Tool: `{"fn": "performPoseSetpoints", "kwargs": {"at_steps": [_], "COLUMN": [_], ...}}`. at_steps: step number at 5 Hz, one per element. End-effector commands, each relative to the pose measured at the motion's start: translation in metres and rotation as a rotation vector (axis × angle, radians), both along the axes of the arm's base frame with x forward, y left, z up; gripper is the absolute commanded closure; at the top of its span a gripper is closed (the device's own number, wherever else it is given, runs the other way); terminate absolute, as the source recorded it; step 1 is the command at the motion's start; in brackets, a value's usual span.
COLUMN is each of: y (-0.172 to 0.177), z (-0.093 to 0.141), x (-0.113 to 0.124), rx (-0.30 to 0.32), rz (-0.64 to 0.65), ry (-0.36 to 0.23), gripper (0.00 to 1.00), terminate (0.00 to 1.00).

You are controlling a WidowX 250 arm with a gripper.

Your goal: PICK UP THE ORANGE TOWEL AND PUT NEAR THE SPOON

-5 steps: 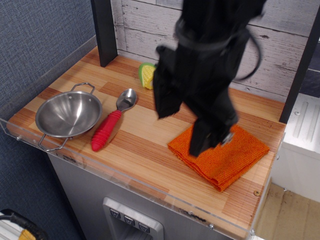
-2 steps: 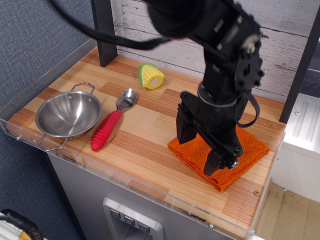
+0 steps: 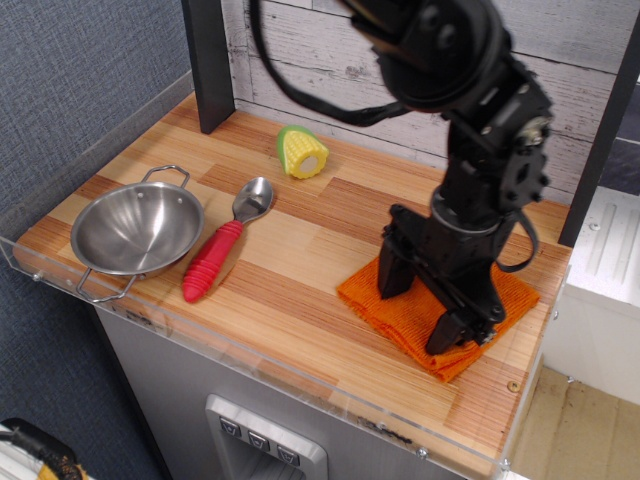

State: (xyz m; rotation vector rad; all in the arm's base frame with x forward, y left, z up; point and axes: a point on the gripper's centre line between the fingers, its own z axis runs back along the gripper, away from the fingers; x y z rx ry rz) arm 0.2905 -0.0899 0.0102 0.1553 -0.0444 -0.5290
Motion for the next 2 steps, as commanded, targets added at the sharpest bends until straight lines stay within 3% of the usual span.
{"fn": "performPoseSetpoints", "kwargs": {"at_steps": [1, 2], "y": [-0.01, 0.003], "z": [-0.024, -0.017], "x": [-0.011, -0.013], "rx": [0.006, -0.029], "rz": [-0.016, 0.001], "ry": [0.026, 0.037], "gripper": [0.0, 0.0], "terminate": [0.0, 0.0]}}
